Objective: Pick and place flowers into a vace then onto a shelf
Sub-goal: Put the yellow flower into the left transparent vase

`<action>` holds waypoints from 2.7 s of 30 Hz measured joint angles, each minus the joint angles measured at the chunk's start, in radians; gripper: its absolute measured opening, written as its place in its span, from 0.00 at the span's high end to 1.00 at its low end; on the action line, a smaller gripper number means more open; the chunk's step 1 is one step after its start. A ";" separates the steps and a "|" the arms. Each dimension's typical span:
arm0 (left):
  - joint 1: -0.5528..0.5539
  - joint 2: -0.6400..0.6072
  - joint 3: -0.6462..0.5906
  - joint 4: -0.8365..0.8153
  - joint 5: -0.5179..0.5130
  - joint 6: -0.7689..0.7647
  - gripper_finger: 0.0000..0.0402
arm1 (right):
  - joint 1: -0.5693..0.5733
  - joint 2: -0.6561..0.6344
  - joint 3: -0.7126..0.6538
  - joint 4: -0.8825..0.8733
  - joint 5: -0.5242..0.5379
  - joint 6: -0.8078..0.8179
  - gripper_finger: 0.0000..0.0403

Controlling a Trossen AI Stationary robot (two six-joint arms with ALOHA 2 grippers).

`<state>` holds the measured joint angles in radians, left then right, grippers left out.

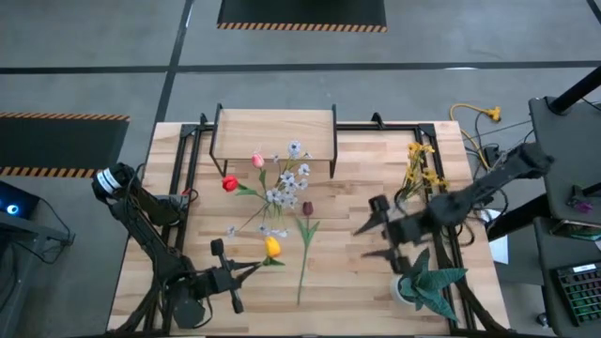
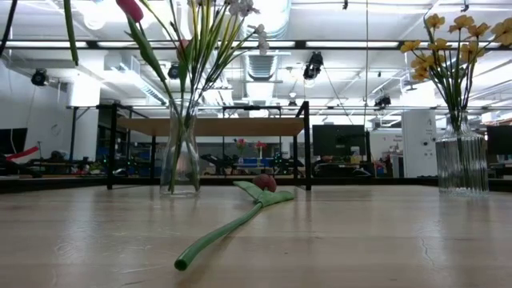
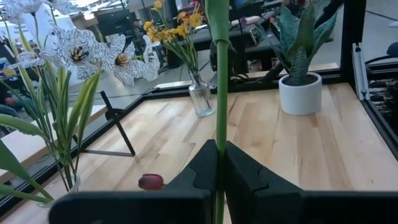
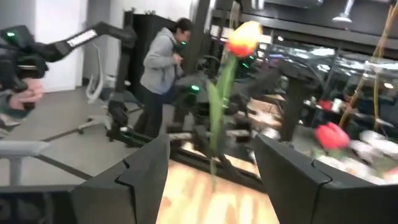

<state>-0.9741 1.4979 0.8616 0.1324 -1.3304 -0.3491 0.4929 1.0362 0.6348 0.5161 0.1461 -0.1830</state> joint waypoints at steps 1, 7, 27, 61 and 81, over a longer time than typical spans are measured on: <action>0.000 0.000 0.001 0.000 0.000 0.000 1.00 | 0.022 0.039 0.014 0.030 0.013 -0.010 0.44; 0.010 0.001 0.029 0.007 0.014 0.000 1.00 | 0.091 0.242 0.103 0.179 0.043 -0.091 0.44; 0.131 0.003 0.068 0.201 0.370 0.315 1.00 | 0.070 0.467 0.364 0.170 0.119 -0.109 0.43; 0.301 0.003 0.069 0.201 0.578 0.318 1.00 | 0.053 0.477 0.386 0.169 0.178 -0.083 0.58; 0.283 -0.006 0.069 0.187 0.746 0.308 0.93 | 0.054 0.475 0.386 0.142 0.171 -0.105 0.98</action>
<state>-0.6907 1.4923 0.9310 0.3189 -0.5840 -0.0413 0.5472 1.5110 1.0206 0.6577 0.3167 -0.2878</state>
